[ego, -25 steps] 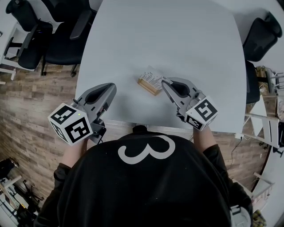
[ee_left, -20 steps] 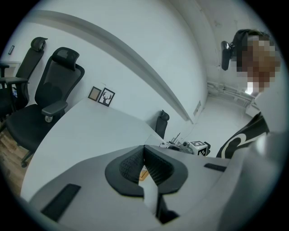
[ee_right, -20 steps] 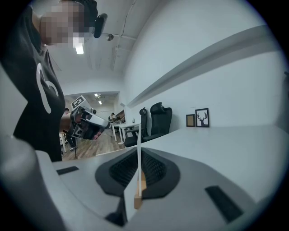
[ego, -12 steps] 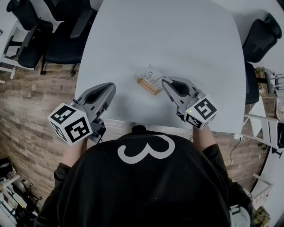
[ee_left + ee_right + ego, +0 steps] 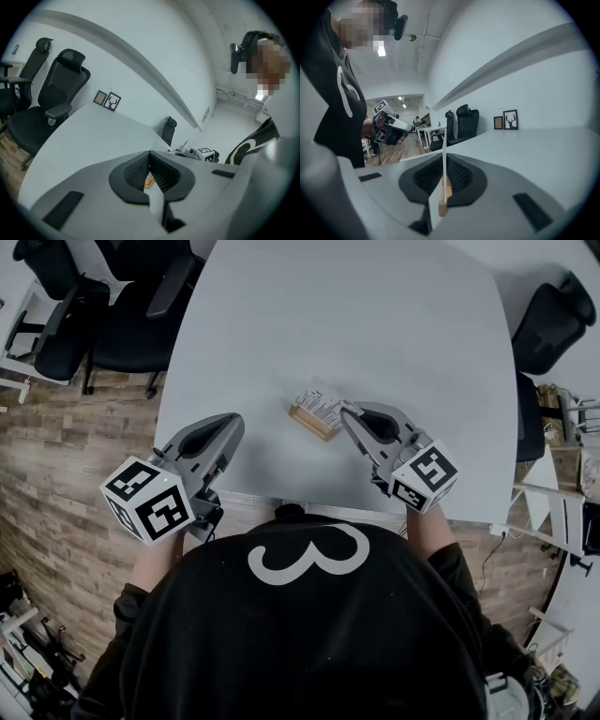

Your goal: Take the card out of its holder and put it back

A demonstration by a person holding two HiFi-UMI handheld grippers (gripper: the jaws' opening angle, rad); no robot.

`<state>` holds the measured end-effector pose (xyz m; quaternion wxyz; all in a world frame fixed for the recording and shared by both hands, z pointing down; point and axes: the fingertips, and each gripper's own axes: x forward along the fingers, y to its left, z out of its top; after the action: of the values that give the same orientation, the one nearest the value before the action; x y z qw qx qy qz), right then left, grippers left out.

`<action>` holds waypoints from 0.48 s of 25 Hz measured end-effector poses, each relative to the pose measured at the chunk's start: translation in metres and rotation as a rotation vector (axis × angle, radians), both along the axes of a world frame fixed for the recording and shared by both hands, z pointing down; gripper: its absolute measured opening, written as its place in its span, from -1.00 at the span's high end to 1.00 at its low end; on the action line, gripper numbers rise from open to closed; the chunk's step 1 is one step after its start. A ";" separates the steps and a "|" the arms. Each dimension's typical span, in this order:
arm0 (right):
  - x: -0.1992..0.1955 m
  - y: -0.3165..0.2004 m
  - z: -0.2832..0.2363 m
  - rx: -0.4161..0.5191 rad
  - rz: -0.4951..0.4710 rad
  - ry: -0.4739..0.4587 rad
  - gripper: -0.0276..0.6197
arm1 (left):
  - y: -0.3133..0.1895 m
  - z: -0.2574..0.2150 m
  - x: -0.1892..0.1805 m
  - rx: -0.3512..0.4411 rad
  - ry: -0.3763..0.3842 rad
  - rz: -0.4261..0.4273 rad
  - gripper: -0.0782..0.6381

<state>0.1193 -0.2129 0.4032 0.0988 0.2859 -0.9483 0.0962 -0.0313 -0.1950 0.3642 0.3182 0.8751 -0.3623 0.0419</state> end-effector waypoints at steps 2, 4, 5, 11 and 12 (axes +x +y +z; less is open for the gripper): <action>-0.003 0.000 0.001 0.002 -0.006 0.003 0.85 | 0.000 0.002 -0.003 -0.003 0.003 -0.002 0.75; -0.005 0.001 0.001 0.004 -0.012 0.005 0.85 | 0.000 0.004 -0.004 -0.010 0.005 -0.005 0.75; -0.004 0.001 0.001 0.005 -0.014 0.007 0.85 | 0.000 0.004 -0.003 -0.013 0.005 -0.007 0.75; -0.005 0.003 0.001 0.009 -0.029 0.020 0.85 | -0.001 0.005 -0.003 -0.017 0.008 -0.010 0.75; -0.005 0.003 0.002 0.007 -0.030 0.021 0.85 | -0.001 0.005 -0.003 -0.018 0.009 -0.010 0.75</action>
<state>0.1143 -0.2099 0.4051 0.1093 0.2730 -0.9517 0.0883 -0.0345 -0.1962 0.3696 0.3280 0.8704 -0.3650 0.0399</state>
